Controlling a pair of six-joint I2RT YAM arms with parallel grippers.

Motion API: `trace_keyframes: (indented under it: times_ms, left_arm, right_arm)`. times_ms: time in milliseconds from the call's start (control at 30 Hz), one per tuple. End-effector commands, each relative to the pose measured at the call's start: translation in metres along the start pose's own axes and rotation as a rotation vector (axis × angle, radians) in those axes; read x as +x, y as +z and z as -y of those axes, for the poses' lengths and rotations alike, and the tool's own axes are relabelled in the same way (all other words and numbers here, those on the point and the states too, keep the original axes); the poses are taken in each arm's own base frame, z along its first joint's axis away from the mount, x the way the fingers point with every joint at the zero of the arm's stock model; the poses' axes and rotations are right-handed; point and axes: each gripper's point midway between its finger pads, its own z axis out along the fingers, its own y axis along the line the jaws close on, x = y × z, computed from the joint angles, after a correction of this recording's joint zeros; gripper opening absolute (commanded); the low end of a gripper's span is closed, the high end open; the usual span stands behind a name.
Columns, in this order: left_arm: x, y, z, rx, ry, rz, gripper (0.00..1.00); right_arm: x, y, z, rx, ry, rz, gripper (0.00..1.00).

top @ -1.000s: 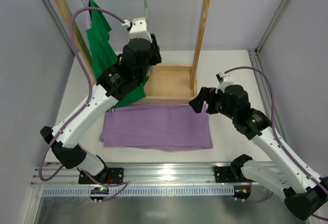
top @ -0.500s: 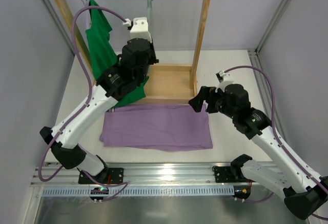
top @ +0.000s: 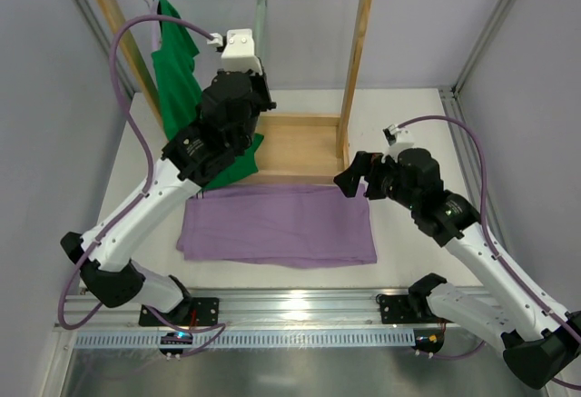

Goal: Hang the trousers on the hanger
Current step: Grab a hanger with the left arm

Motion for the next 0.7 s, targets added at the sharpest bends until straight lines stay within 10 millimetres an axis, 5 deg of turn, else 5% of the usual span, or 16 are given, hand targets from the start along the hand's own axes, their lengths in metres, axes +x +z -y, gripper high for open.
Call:
trace_keyframes:
  times_ms: [0,333,667]
  left_arm:
    - [-0.059,-0.012,-0.005,0.004,-0.122,0.176,0.00]
    - [-0.074,-0.028,-0.012,0.032,-0.140,0.212,0.00]
    - [-0.045,-0.058,-0.030,0.081,-0.134,0.137,0.00]
  right_arm:
    - [-0.018,-0.007,-0.008,-0.013,0.000,0.063,1.00]
    - [-0.018,-0.009,-0.006,-0.004,0.011,0.067,1.00]
    - [-0.008,-0.017,0.004,0.034,0.005,0.046,1.00]
